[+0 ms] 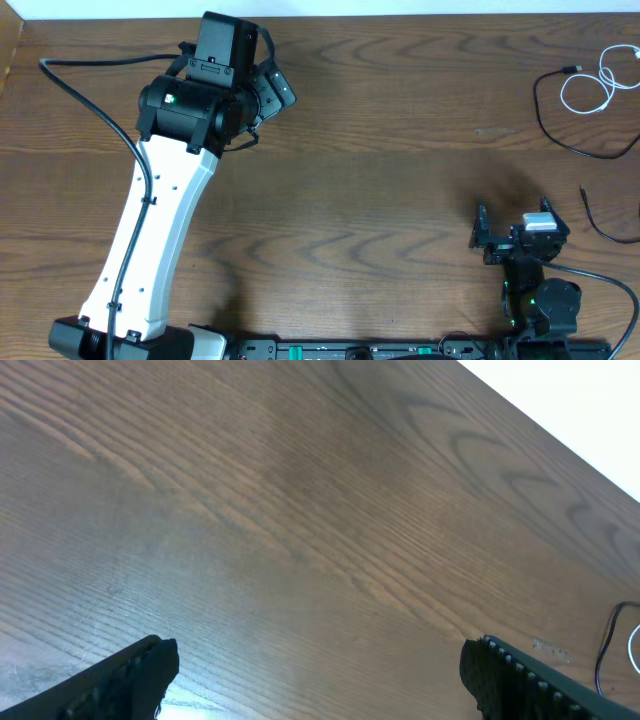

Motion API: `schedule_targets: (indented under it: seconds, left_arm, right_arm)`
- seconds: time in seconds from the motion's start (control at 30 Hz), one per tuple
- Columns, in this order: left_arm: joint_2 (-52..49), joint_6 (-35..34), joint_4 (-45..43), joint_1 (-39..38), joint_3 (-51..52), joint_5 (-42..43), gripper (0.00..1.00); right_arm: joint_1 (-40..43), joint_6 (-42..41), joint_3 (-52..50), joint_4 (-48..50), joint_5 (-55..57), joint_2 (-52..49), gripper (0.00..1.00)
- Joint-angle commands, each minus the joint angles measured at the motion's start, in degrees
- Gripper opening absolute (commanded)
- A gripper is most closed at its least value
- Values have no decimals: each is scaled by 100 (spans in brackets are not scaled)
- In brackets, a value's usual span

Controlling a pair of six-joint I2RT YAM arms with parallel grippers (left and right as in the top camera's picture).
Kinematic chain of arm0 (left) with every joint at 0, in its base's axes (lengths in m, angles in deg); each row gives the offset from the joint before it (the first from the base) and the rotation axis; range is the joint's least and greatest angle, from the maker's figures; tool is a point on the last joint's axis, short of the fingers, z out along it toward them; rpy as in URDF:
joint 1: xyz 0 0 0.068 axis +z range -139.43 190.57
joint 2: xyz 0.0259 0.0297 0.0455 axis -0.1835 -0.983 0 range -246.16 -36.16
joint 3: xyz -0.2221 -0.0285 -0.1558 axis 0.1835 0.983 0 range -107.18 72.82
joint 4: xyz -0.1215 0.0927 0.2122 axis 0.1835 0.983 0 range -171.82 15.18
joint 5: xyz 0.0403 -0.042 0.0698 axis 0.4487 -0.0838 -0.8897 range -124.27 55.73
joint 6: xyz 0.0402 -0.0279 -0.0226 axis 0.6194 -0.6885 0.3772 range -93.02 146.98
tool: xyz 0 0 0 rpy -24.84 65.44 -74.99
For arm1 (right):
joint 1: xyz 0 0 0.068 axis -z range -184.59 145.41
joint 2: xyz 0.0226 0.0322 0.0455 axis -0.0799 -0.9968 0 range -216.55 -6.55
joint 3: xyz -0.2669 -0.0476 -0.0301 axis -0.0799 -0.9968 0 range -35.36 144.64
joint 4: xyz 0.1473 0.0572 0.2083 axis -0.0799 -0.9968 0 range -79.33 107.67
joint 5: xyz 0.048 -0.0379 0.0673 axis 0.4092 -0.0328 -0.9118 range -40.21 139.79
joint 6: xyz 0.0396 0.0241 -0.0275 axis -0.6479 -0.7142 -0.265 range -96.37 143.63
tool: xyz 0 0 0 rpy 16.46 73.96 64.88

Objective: Untangle cables

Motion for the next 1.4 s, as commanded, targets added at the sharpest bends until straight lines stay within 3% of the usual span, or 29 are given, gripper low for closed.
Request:
schedule_targets:
  seconds: [0.0,0.7,0.83,1.0,1.2,1.37]
  left_arm:
    - [4,35,-2,24,7,-76,95]
    - [4,37,-2,24,7,-81,95]
    - [4,507,63,24,7,-424,95]
    - [4,551,306,24,9,-890,95]
    - [212,1580,-11,26,385,-1062,95]
    - [695,3169,-750,57,1128,-407,95]
  right_arm:
    - [-55,-116,-22,-9,127,52,99]
    - [-55,-116,-20,-4,131,50,99]
    - [-55,-118,-20,-4,131,50,99]
    - [-55,-118,-20,-4,129,50,99]
    - [-55,-118,-20,-4,129,50,99]
    - [-55,-116,-20,-4,131,50,99]
